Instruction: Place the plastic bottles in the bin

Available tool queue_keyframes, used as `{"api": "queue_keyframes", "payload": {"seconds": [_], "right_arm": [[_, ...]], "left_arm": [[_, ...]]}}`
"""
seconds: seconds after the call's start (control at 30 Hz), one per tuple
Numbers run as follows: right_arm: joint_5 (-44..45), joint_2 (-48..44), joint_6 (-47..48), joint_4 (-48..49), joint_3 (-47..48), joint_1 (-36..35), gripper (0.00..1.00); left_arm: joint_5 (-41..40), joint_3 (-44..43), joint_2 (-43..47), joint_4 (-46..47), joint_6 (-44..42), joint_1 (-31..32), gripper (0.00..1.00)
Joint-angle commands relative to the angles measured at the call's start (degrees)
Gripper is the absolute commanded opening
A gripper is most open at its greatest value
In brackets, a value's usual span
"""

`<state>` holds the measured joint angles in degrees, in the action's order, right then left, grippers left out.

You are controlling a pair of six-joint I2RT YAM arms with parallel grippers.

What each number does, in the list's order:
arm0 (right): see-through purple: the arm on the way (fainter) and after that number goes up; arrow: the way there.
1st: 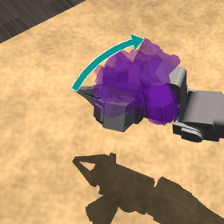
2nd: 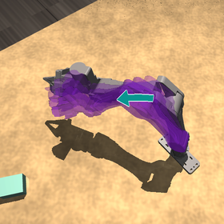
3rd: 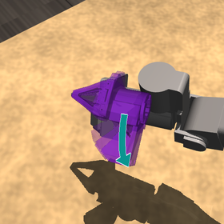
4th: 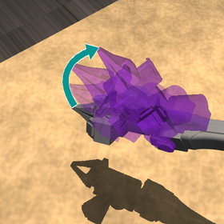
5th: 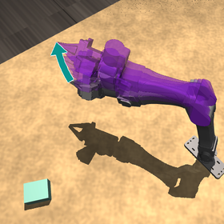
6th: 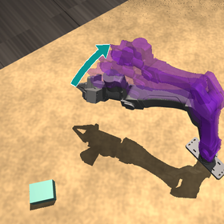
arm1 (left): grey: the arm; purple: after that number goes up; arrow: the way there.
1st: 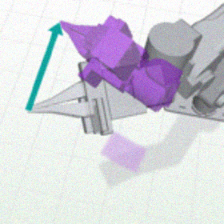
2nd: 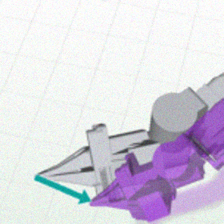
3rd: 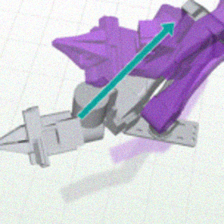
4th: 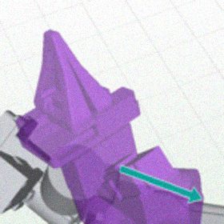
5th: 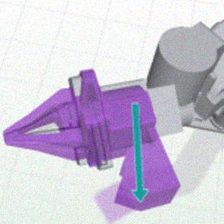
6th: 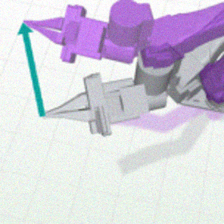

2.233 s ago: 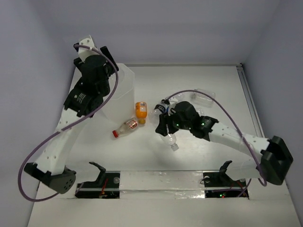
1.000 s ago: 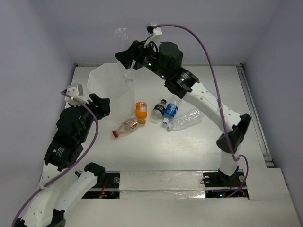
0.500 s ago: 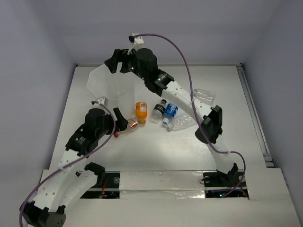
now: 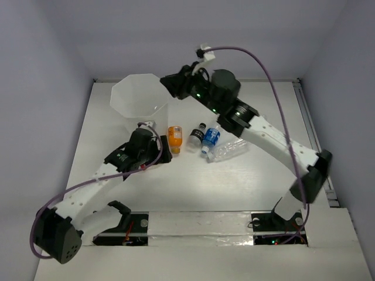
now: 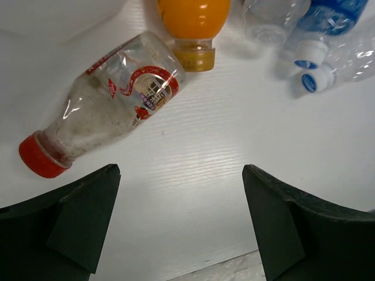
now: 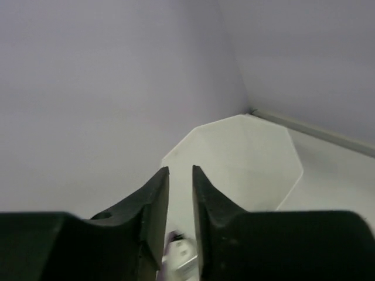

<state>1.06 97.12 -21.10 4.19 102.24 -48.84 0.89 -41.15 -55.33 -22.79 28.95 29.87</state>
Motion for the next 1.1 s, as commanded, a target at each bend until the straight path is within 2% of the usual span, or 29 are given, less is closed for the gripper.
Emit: {"api": "queue_keyframes", "payload": {"seconds": [0.0,0.03,0.17,0.27,0.3,0.4,0.57,0.7,0.77,0.9,1.07], "right_arm": [[0.4,-12.6,-0.6,11.5,-15.4,-0.6,0.26],[1.0,-18.0,-0.8,12.2,-18.5,-0.6,0.24],[2.2,-29.8,-1.2,12.5,-31.2,-0.6,0.26],[3.9,-37.3,-1.7,10.9,-37.8,-0.6,0.37],[3.6,-39.0,-1.9,10.2,-40.1,-0.6,0.44],[3.2,-44.7,-2.2,8.9,-42.6,-0.6,0.52],[4.5,-51.2,-3.0,7.6,-46.3,-0.6,0.55],[4.5,-55.0,-4.0,8.6,-49.8,-0.6,0.55],[4.5,-56.7,-5.0,8.5,-51.5,-0.6,0.55],[4.7,-60.2,-6.5,9.0,-54.5,-0.6,0.55],[5.0,-63.7,-7.3,7.4,-56.1,-0.6,0.55]], "left_arm": [[-4.6,-3.4,-5.0,1.9,-1.6,2.6,0.84],[-5.4,-3.7,-7.1,1.8,-1.9,2.7,0.84],[-10.0,-4.4,-10.1,1.7,-2.6,4.1,0.86],[-13.4,-3.6,-12.2,1.5,-1.5,5.7,0.86],[-16.0,-3.1,-13.3,1.3,-0.1,7.0,0.86],[-18.5,-1.8,-14.3,0.5,2.6,9.0,0.85],[-26.6,2.7,-7.8,2.2,11.8,15.6,0.84],[-32.6,6.1,-3.8,4.6,14.4,22.4,0.83],[-38.3,6.3,-3.2,4.6,15.0,25.3,0.83],[-44.7,4.8,-4.8,3.9,16.8,29.5,0.83],[-49.2,-0.3,-13.0,1.3,15.0,29.5,0.83]]}}
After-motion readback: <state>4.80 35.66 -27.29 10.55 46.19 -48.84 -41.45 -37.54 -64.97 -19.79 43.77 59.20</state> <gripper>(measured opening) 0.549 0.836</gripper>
